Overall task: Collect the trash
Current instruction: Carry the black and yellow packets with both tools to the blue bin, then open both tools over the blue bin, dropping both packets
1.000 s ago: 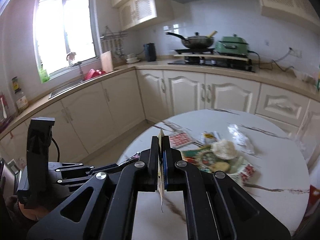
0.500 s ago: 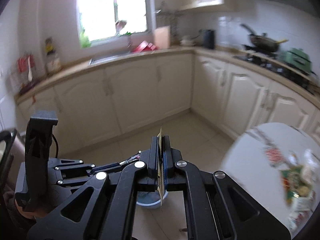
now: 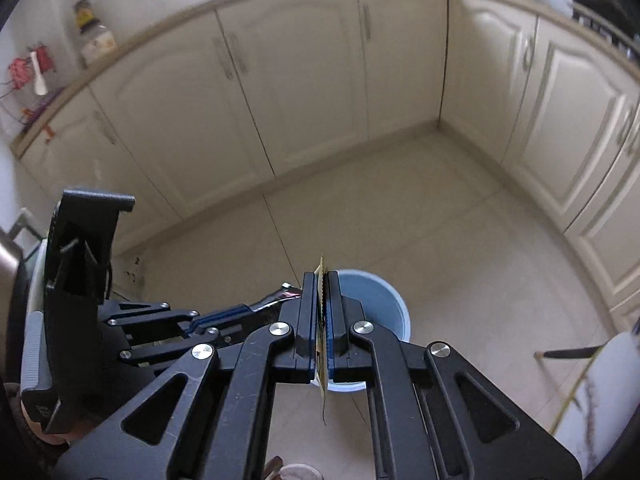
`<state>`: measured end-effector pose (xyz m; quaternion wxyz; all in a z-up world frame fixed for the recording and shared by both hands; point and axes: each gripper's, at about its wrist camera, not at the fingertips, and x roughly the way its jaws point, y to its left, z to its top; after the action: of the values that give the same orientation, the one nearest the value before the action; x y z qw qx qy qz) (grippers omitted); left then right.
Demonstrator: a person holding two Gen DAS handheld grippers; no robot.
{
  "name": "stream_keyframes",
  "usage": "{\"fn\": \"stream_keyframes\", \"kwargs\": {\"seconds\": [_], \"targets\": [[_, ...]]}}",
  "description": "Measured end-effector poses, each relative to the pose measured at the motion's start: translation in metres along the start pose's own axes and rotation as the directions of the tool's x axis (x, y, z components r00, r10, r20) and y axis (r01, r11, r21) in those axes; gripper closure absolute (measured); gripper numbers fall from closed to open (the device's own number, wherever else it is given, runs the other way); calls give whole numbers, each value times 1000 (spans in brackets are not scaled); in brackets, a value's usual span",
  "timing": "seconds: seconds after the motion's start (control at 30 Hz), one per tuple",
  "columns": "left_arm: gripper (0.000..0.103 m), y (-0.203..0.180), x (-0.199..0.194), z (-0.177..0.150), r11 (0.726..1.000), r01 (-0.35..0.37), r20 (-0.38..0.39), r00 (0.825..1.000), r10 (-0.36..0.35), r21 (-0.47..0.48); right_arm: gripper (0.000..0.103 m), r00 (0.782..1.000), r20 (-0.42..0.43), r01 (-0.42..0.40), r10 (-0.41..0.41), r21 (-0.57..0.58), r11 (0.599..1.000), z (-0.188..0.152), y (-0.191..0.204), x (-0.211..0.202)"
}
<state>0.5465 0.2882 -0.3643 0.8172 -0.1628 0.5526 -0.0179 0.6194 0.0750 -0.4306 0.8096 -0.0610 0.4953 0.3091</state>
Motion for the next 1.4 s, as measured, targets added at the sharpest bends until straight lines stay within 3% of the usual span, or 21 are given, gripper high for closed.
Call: {"fn": "stream_keyframes", "kwargs": {"seconds": [0.17, 0.33, 0.43, 0.57, 0.7, 0.87, 0.93, 1.07, 1.2, 1.33, 1.4], "targets": [[103, 23, 42, 21, 999, -6, -55, 998, 4, -39, 99, 999, -48, -23, 26, 54, 998, -7, -24, 50], [102, 34, 53, 31, 997, -59, -78, 995, 56, -40, 98, 995, -89, -27, 35, 80, 996, -8, -38, 86], [96, 34, 50, 39, 996, -80, -83, 994, 77, -44, 98, 994, -101, -31, 39, 76, 997, -7, -40, 96], [66, 15, 45, 49, 992, -115, -82, 990, 111, -50, 93, 993, -97, -53, 60, 75, 996, -3, -38, 98], [61, -1, 20, 47, 988, -130, -53, 991, 126, -87, 85, 996, -62, -63, 68, 80, 995, 0, -32, 84], [60, -8, -29, 45, 977, -165, -4, 986, 166, -135, 73, 998, -13, -55, 56, 86, 995, 9, -24, 44], [59, -10, -60, 42, 973, -174, 43, 982, 182, -152, 58, 999, 16, -48, 47, 70, 996, 13, -16, 19], [52, -28, -120, 32, 974, -169, 156, 969, 193, -151, 41, 996, 89, -13, 11, 30, 999, 22, 8, -38], [40, -62, -190, 14, 983, -141, 295, 940, 171, -119, 13, 986, 167, 31, -32, 9, 999, 23, 29, -104], [32, -108, -247, -21, 988, -137, 414, 897, 154, -72, 1, 968, 247, 47, -45, 0, 999, 16, 46, -168], [24, -138, -272, -41, 990, -130, 470, 872, 137, -46, 0, 954, 292, 72, -68, -3, 997, 8, 49, -204]]}}
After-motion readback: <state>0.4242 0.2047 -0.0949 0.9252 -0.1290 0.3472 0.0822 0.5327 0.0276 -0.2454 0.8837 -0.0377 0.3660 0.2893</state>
